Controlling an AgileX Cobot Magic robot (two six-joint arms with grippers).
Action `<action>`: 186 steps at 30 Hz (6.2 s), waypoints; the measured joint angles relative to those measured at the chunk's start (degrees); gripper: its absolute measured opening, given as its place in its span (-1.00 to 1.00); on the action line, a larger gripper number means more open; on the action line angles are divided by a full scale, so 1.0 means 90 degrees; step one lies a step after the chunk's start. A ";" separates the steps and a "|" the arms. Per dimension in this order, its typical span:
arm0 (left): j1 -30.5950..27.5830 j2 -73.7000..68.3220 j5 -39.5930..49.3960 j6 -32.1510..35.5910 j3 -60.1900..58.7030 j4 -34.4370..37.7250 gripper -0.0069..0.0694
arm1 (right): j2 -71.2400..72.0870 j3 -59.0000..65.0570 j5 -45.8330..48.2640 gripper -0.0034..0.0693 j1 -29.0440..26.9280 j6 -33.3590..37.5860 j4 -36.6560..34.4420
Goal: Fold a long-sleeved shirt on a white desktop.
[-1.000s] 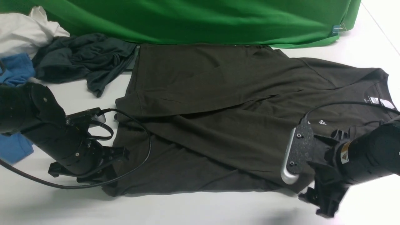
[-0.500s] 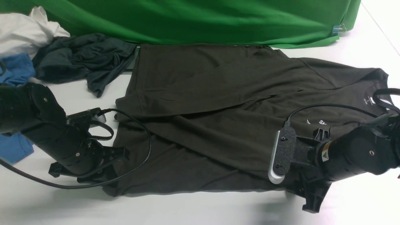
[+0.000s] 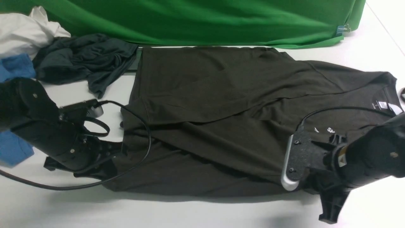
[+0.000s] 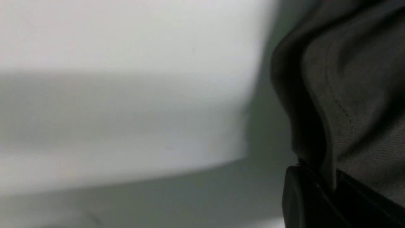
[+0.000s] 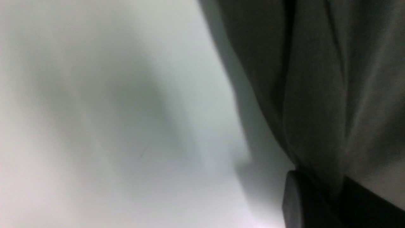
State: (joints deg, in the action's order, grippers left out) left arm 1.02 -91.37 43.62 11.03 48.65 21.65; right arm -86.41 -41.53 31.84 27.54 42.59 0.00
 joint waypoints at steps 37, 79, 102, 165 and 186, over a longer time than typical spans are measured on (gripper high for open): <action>0.0012 -0.0733 0.0529 -0.0151 0.3883 -0.0251 -0.74 | -0.1248 -0.4383 0.1794 -0.76 -0.1227 0.0687 0.0037; -0.0790 -0.1413 0.1310 -0.0441 0.3608 0.1199 1.00 | -0.0347 -0.3904 0.1075 0.70 -0.1653 -0.5447 0.0000; -0.0270 -0.2685 -0.2167 0.2458 0.2171 0.5295 1.00 | 0.0101 -0.3456 0.0925 0.70 -0.1653 -0.5022 0.0000; 0.3652 -0.4533 -0.1207 0.2123 0.8652 0.4034 -0.51 | 0.2721 -0.2685 0.1332 -0.84 -0.1653 -0.5047 -0.0034; 0.4106 -0.5583 0.0786 0.0838 1.0586 0.1964 0.97 | 0.2771 -0.2692 0.1291 -0.67 -0.1653 -0.5053 -0.0038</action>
State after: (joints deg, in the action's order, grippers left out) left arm 37.97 -141.61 50.69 18.57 143.93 39.33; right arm -61.48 -65.76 43.46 12.66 -2.89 -0.34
